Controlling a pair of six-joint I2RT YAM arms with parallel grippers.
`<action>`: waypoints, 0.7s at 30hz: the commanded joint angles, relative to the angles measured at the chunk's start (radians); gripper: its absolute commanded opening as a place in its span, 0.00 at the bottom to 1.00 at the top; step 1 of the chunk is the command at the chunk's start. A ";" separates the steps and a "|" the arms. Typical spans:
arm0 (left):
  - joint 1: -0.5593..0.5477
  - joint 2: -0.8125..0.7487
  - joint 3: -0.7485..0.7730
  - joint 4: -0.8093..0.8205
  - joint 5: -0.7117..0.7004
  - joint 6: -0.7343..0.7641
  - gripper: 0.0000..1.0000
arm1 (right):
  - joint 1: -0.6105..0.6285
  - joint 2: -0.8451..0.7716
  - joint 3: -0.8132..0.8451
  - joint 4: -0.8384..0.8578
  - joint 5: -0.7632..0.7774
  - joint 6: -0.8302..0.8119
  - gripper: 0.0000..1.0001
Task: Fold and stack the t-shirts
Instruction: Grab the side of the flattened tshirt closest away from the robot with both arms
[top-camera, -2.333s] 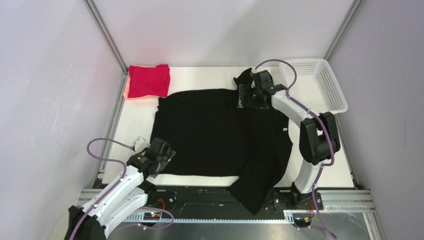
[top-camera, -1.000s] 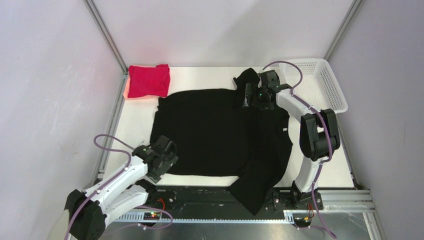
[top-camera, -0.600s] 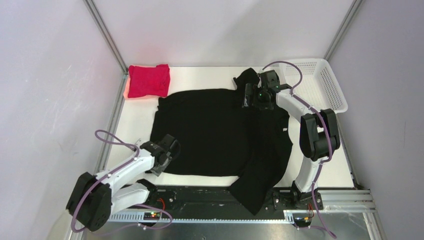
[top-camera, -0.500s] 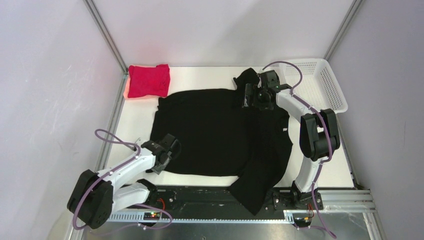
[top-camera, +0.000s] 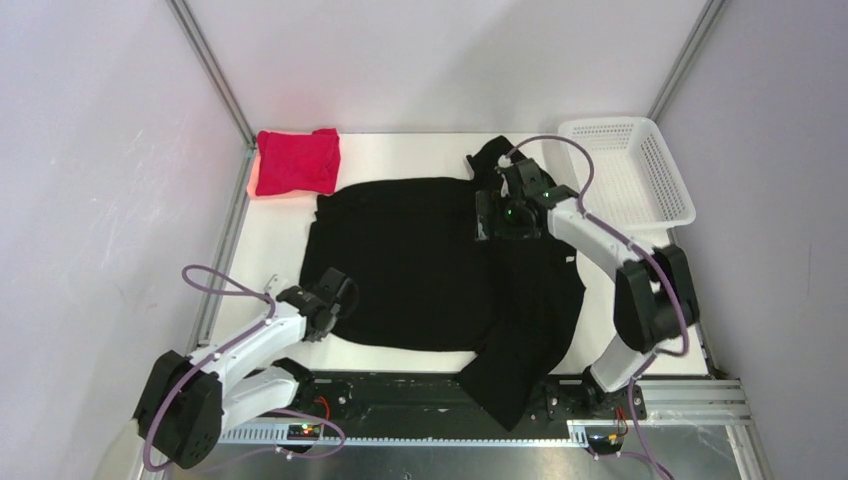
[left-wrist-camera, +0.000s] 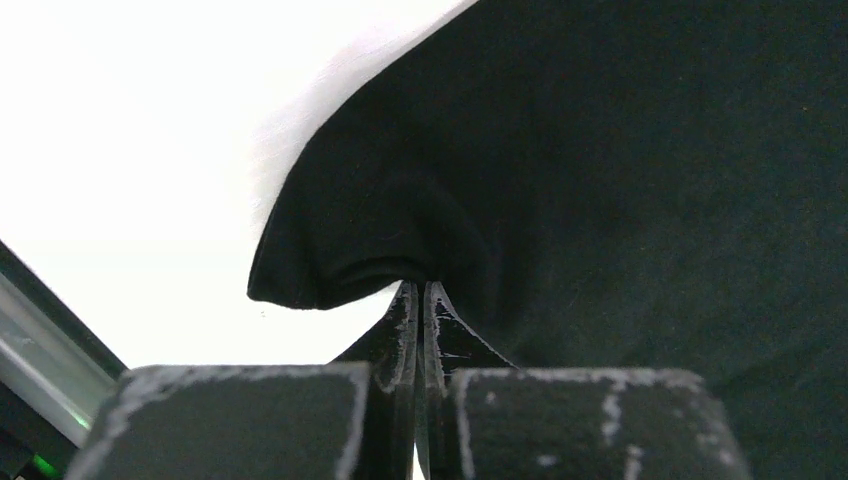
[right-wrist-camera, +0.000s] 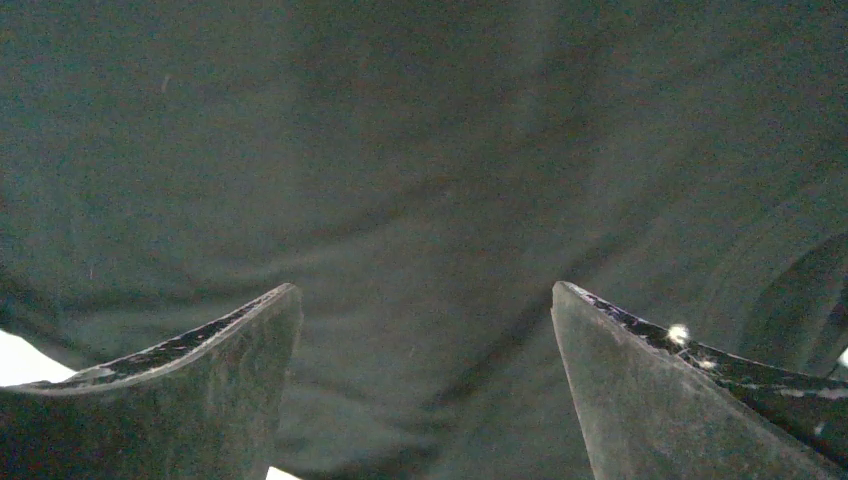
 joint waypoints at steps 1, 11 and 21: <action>0.004 -0.054 -0.017 0.049 -0.028 0.076 0.00 | 0.128 -0.227 -0.120 -0.110 0.019 -0.016 0.99; 0.001 -0.170 -0.085 0.169 -0.029 0.200 0.00 | 0.597 -0.541 -0.511 -0.332 -0.159 0.082 0.81; -0.003 -0.080 -0.078 0.243 0.011 0.223 0.00 | 0.812 -0.418 -0.634 -0.195 -0.147 0.164 0.65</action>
